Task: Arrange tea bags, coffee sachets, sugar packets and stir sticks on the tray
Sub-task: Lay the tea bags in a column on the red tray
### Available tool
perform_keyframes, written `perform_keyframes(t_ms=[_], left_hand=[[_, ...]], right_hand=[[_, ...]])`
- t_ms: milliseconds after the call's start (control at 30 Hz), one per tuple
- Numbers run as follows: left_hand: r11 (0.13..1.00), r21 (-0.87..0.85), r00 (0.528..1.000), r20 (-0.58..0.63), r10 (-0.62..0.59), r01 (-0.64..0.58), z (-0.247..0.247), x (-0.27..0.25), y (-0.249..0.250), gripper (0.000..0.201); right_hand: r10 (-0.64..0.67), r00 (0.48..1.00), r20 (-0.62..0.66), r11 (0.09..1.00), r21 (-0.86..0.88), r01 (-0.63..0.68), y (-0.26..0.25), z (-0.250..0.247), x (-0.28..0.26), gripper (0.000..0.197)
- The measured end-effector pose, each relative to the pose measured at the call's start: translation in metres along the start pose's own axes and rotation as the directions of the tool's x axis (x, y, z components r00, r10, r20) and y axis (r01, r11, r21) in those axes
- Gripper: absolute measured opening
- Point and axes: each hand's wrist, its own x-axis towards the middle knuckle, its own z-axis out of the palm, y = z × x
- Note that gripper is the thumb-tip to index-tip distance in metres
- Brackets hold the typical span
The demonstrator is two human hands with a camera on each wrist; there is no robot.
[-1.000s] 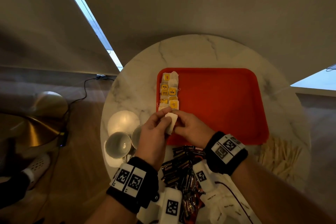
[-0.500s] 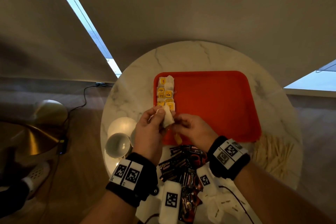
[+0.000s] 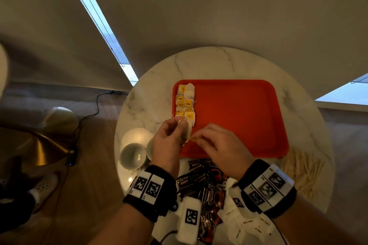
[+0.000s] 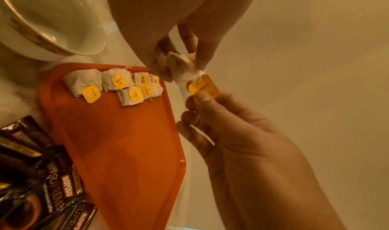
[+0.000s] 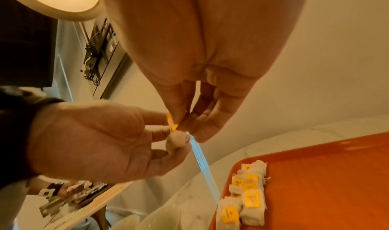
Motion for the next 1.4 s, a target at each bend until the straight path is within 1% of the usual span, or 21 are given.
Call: perform_keyframes(t_ms=[100,167,233,300,367,433,467,533,567,600,667,733,800,833,900,1000,1100,1200,1333,1400], left_hand=[[1.0,-0.007,1.0,0.019,-0.009,0.009,0.0,-0.001,-0.003,0.025],[1.0,-0.01,0.999,0.033,-0.015,0.016,0.0,-0.001,-0.003,0.026],[1.0,-0.003,0.999,0.042,-0.019,0.019,0.001,-0.002,-0.004,0.025],[1.0,0.001,0.998,0.052,-0.031,0.031,0.003,-0.003,-0.005,0.026],[0.999,0.002,0.996,0.074,-0.055,0.055,0.005,-0.004,-0.005,0.033],[0.999,0.017,0.993,0.105,-0.053,0.052,0.006,-0.005,-0.008,0.038],[0.999,0.028,0.991,0.123,-0.044,0.041,0.006,-0.005,-0.01,0.036],[0.999,0.052,0.991,0.131,-0.025,0.018,0.005,-0.004,-0.016,0.027],[0.998,0.066,0.992,0.126,-0.018,0.01,0.004,-0.002,-0.02,0.023],[0.996,0.086,0.993,0.118,-0.016,0.006,0.003,-0.001,-0.025,0.02],[0.992,0.129,0.995,0.1,-0.026,0.013,0.002,0.003,-0.036,0.019],[0.986,0.166,0.996,0.077,-0.035,0.022,0.003,0.007,-0.048,0.022],[0.975,0.221,0.998,0.035,-0.049,0.04,0.004,0.013,-0.059,0.028],[0.968,0.242,0.997,0.0,-0.071,0.069,0.004,0.016,-0.065,0.031],[0.951,0.28,0.991,-0.052,-0.122,0.131,0.003,0.02,-0.076,0.035],[0.896,0.418,0.989,-0.059,-0.136,0.148,-0.001,0.026,-0.087,0.042],[0.841,0.526,0.992,-0.058,-0.115,0.128,-0.002,0.031,-0.09,0.037],[0.816,0.568,0.994,-0.064,-0.093,0.113,-0.004,0.038,-0.094,0.04],[0.801,0.581,0.99,-0.08,-0.117,0.142,-0.006,0.04,-0.098,0.045],[0.796,0.592,0.992,-0.071,-0.104,0.125,-0.008,0.04,-0.101,0.045]], right_hand=[[0.02,1.0,-0.023,0.993,0.113,-0.017,-0.006,-0.008,0.004,0.013],[0.022,0.999,-0.03,0.992,0.127,-0.018,-0.006,-0.011,0.007,0.009],[0.022,0.999,-0.028,0.992,0.122,-0.019,-0.004,-0.011,0.011,0.012],[0.047,0.997,-0.053,0.989,0.144,-0.039,-0.003,-0.011,0.014,0.017],[0.076,0.992,-0.098,0.985,0.161,-0.059,-0.004,-0.01,0.018,0.02],[0.107,0.986,-0.131,0.984,0.157,-0.086,-0.001,-0.009,0.022,0.025],[0.128,0.982,-0.137,0.982,0.153,-0.107,0.001,-0.007,0.024,0.026],[0.171,0.977,-0.13,0.982,0.099,-0.159,0.009,-0.002,0.026,0.024],[0.199,0.974,-0.108,0.979,0.074,-0.192,0.014,0.001,0.026,0.02],[0.233,0.969,-0.075,0.97,0.087,-0.227,0.02,0.004,0.025,0.015],[0.31,0.951,0.015,0.924,0.229,-0.305,0.03,0.01,0.025,0.005],[0.378,0.922,0.087,0.852,0.357,-0.384,0.039,0.015,0.028,0.003],[0.434,0.896,0.092,0.796,0.427,-0.429,0.051,0.02,0.036,0.002],[0.456,0.887,0.077,0.777,0.451,-0.439,0.057,0.023,0.042,0.003],[0.493,0.868,0.057,0.752,0.475,-0.457,0.071,0.031,0.059,0.012],[0.512,0.858,0.042,0.766,0.43,-0.479,0.089,0.047,0.089,0.017],[0.523,0.852,0.024,0.787,0.37,-0.493,0.1,0.061,0.113,0.015],[0.535,0.845,0.0,0.801,0.32,-0.507,0.106,0.067,0.123,0.018],[0.491,0.87,-0.05,0.858,0.203,-0.473,0.11,0.068,0.122,0.016],[0.491,0.87,-0.038,0.855,0.213,-0.473,0.112,0.068,0.119,0.018]])
